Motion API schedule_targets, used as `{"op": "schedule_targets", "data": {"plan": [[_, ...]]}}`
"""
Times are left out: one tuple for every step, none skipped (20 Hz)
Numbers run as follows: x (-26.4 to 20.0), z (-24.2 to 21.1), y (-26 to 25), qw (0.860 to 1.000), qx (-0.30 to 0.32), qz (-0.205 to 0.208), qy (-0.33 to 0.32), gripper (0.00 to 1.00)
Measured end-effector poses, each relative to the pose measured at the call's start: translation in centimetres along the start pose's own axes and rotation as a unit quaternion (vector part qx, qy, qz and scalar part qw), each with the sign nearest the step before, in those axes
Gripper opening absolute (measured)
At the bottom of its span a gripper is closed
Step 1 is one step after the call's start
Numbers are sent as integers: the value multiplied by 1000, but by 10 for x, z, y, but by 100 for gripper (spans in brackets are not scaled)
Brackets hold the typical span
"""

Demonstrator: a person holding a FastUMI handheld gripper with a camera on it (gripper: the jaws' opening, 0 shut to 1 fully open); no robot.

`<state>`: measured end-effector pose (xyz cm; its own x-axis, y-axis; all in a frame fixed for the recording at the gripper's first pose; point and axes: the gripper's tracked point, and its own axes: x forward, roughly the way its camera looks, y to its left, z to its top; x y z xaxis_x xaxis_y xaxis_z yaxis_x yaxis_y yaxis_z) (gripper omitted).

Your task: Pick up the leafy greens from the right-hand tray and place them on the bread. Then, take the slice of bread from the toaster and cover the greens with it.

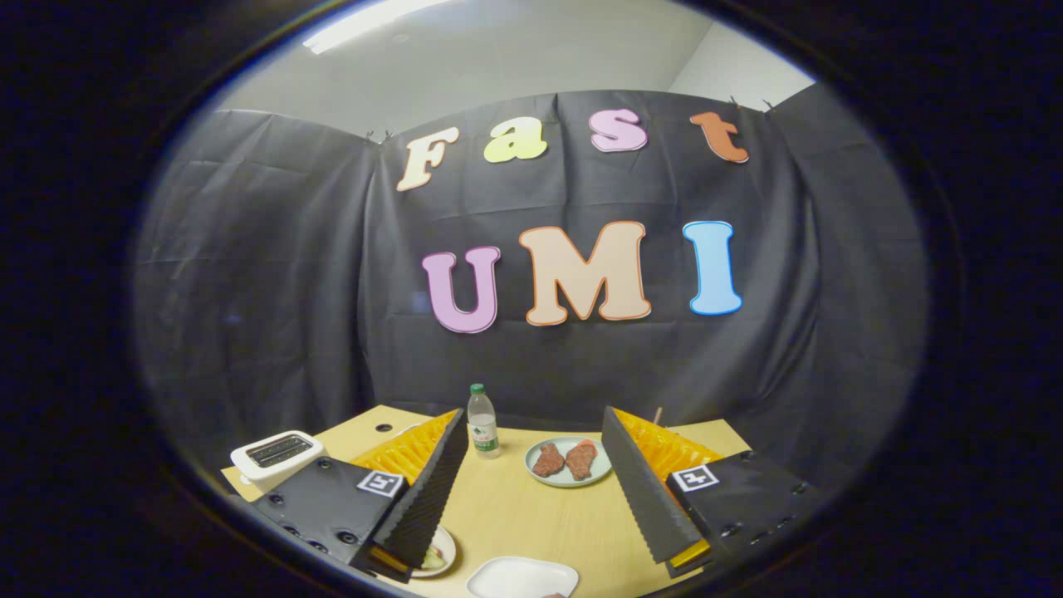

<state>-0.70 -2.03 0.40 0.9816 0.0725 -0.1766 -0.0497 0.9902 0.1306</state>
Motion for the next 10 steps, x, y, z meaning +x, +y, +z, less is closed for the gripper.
{"op": "schedule_targets", "data": {"plan": [[-1,3,-2,1000,-4,-3,-5,100],[-1,4,-5,1000,-8,-7,-8,100],[-1,6,-7,1000,-11,-12,-13,100],[-2,8,-8,1000,-12,-14,-15,100],[-2,10,-8,1000,-11,-15,-19,100],[-1,10,-7,1000,-9,-15,-18,100],[-1,10,-8,1000,-8,-15,-17,100],[-1,10,-10,1000,-8,-17,-18,100],[-1,10,-11,1000,-8,-20,-17,100],[-2,10,-11,1000,-8,-21,-18,100]]}}
